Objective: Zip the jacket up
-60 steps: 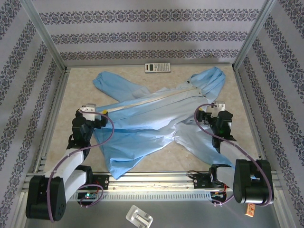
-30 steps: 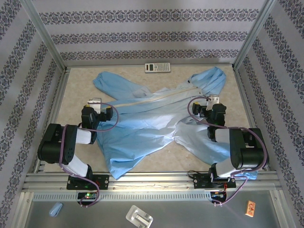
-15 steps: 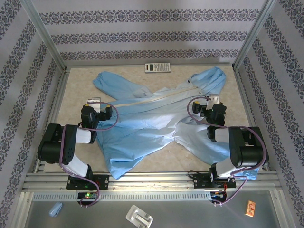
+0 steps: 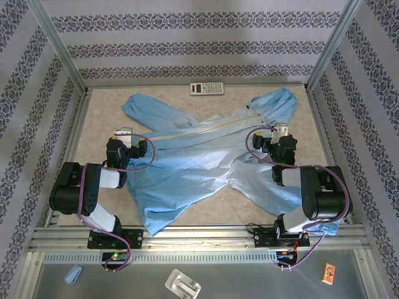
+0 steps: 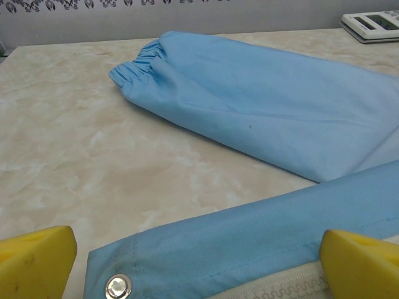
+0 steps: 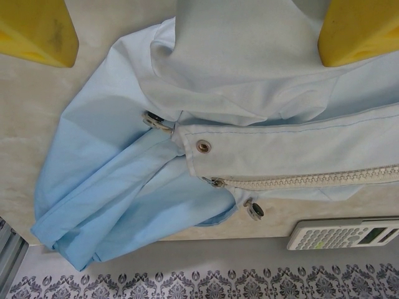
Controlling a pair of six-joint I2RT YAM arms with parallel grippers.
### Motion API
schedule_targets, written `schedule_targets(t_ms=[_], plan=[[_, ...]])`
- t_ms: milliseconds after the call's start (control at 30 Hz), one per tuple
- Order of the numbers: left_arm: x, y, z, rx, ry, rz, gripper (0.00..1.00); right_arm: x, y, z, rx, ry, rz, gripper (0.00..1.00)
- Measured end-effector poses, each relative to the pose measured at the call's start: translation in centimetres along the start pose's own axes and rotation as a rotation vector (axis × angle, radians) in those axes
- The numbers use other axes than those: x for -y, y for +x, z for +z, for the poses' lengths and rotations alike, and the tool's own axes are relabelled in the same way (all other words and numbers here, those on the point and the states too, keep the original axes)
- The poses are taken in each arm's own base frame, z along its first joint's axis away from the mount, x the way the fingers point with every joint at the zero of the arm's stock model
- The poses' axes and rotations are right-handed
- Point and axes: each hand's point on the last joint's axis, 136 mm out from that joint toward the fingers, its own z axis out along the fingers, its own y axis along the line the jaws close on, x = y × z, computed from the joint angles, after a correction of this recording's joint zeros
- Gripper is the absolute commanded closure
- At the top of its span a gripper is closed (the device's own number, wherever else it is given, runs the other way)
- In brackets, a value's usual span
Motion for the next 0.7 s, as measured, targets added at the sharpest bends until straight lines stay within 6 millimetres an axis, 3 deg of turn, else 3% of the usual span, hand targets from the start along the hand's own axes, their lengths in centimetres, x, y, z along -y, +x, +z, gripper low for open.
schedule_targets(t_ms=[700], plan=[[0.0, 0.01, 0.0, 0.0, 0.0, 0.0, 0.01, -0.6, 0.05, 0.03, -0.001, -0.008, -0.019, 0.02]])
